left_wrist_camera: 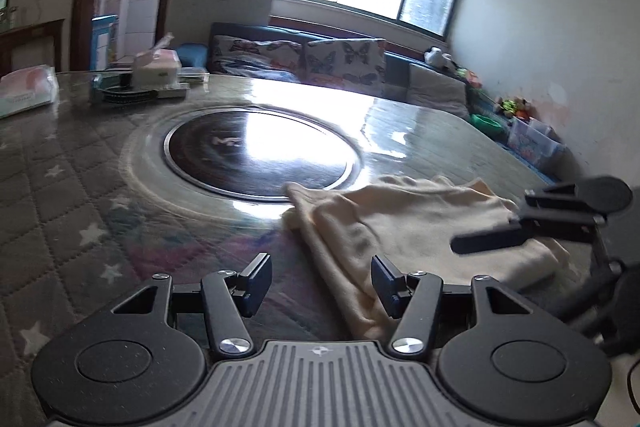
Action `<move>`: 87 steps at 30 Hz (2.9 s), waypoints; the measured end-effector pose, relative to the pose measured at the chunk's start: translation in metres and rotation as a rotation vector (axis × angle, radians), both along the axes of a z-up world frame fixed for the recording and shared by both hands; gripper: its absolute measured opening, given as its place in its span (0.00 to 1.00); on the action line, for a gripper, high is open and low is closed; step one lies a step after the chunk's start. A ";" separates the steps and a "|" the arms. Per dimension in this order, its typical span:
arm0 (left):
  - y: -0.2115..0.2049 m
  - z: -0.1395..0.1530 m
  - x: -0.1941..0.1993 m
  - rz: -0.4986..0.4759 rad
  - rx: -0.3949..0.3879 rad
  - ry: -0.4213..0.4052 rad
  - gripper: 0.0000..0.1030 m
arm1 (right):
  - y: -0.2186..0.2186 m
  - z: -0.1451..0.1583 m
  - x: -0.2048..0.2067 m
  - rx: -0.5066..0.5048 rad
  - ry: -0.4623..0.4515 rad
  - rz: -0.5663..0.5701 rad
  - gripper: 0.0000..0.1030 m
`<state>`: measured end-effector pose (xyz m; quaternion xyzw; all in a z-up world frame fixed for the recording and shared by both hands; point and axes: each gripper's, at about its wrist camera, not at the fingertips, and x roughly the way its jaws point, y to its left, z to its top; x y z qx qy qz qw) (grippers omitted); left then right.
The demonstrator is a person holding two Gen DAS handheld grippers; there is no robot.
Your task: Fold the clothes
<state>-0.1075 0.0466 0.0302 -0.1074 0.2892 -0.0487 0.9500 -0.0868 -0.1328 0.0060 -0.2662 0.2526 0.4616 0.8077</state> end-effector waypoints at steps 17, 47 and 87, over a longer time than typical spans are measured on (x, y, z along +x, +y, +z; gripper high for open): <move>0.027 -0.003 0.030 0.119 -0.354 0.121 0.66 | 0.041 -0.012 -0.011 -0.052 -0.021 0.066 0.22; 0.035 -0.026 0.057 0.204 -0.679 0.225 0.14 | -0.056 0.014 0.028 0.232 0.100 -0.242 0.31; -0.107 0.048 0.128 -0.184 -0.192 0.050 0.09 | -0.246 0.029 0.066 0.461 -0.013 -0.882 0.07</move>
